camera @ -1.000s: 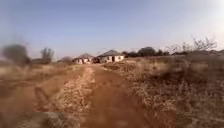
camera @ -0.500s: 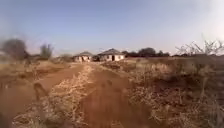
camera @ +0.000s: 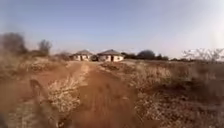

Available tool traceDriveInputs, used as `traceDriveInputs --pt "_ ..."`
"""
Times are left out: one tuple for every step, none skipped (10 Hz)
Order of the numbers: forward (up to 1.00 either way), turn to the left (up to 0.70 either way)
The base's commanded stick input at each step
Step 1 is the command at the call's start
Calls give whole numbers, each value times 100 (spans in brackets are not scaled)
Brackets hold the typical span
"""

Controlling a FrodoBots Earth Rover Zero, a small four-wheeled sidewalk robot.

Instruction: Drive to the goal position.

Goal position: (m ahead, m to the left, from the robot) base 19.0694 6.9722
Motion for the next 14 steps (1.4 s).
traceDriveInputs --pt "70 0" --pt "70 0" --pt "70 0" --pt "70 0" --pt "70 0" --pt "70 0" --pt "70 2" --pt "70 29" --pt "70 35" --pt "70 14" --pt "70 0" --pt "70 0" --pt "70 0" --pt "70 0"
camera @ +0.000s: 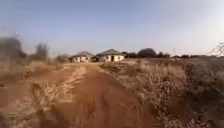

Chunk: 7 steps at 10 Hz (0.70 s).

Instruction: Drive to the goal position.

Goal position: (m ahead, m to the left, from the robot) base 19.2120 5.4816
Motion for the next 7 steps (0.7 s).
traceDriveInputs --pt "70 0" --pt "70 0" --pt "70 1" --pt "70 15" --pt "70 34" --pt "70 26" --pt "70 0"
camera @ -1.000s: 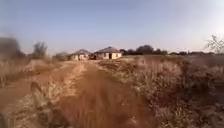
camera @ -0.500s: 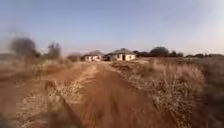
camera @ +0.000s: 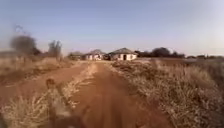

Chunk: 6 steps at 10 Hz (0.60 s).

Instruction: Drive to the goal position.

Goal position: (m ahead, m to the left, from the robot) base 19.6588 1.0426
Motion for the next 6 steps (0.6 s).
traceDriveInputs --pt "70 0" --pt "70 0" --pt "70 0" --pt "70 0" --pt "70 0" --pt "70 0"
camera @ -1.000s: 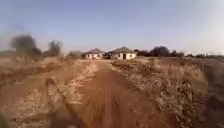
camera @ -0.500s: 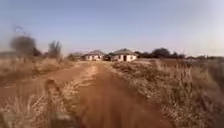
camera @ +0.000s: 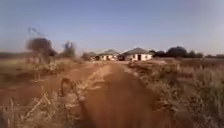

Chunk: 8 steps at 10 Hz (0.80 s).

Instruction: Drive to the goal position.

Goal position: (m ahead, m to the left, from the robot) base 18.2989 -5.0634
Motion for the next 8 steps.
traceDriveInputs --pt "70 0" --pt "70 0" --pt "70 0" --pt "70 0" --pt "70 0" --pt "70 0" --pt "70 0" --pt "70 0"
